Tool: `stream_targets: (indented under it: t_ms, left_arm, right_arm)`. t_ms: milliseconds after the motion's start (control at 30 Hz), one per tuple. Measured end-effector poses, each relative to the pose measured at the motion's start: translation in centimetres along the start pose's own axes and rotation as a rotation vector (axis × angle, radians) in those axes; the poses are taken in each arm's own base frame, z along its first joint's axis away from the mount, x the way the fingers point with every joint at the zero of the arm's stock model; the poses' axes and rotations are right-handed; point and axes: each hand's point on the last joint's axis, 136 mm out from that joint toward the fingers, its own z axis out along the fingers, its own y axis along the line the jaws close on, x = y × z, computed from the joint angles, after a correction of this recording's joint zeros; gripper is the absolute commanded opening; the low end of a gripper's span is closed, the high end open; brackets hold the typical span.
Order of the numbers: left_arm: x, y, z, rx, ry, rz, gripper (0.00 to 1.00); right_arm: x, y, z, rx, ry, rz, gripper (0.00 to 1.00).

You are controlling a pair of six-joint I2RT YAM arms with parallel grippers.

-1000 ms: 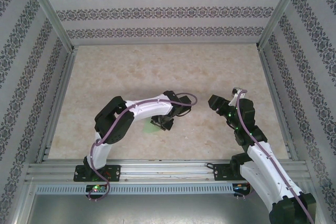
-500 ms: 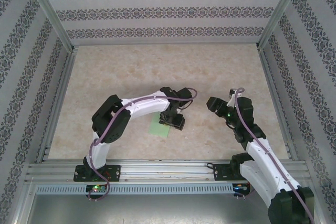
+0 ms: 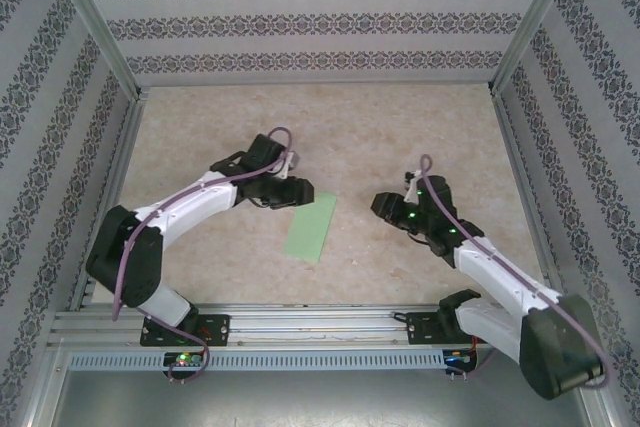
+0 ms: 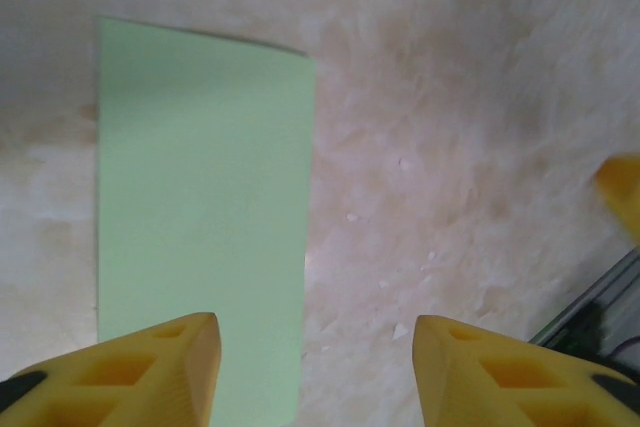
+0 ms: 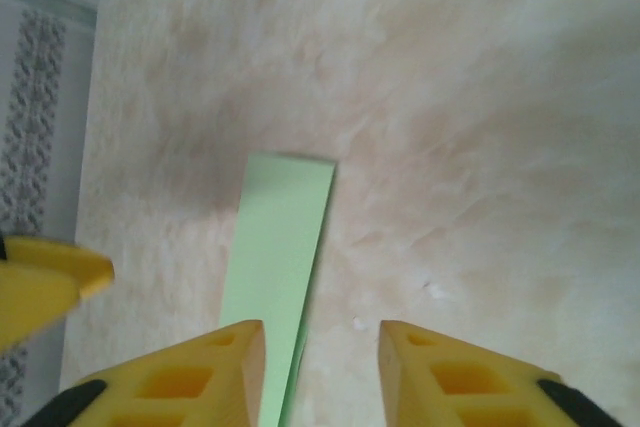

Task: Fold a paper plane with a square sheet of paper (fold left side to right side)
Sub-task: Turn over the paper at the center of the table, then rotate the paper at the center of the table.

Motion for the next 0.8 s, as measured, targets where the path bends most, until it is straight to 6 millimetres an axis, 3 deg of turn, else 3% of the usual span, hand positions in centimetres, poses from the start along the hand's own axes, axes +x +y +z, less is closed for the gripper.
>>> stream_targets:
  t_ms: [233, 333, 500, 800]
  left_arm:
    - [-0.4, 4.2, -0.2, 0.133, -0.091, -0.195, 0.46]
    - [-0.3, 5.1, -0.2, 0.159, -0.101, -0.243, 0.46]
    - [-0.7, 4.5, -0.3, 0.203, -0.111, -0.240, 0.44]
    - [-0.7, 4.5, -0.3, 0.207, -0.107, -0.231, 0.42]
  right_arm:
    - [4.3, 3.1, 5.6, -0.015, 0.137, -0.012, 0.00]
    - [5.6, 3.9, 7.7, -0.020, 0.161, -0.005, 0.00]
    - [6.9, 3.5, 10.3, -0.008, 0.175, 0.034, 0.00]
    - [8.2, 1.7, 12.2, 0.033, 0.198, 0.081, 0.00]
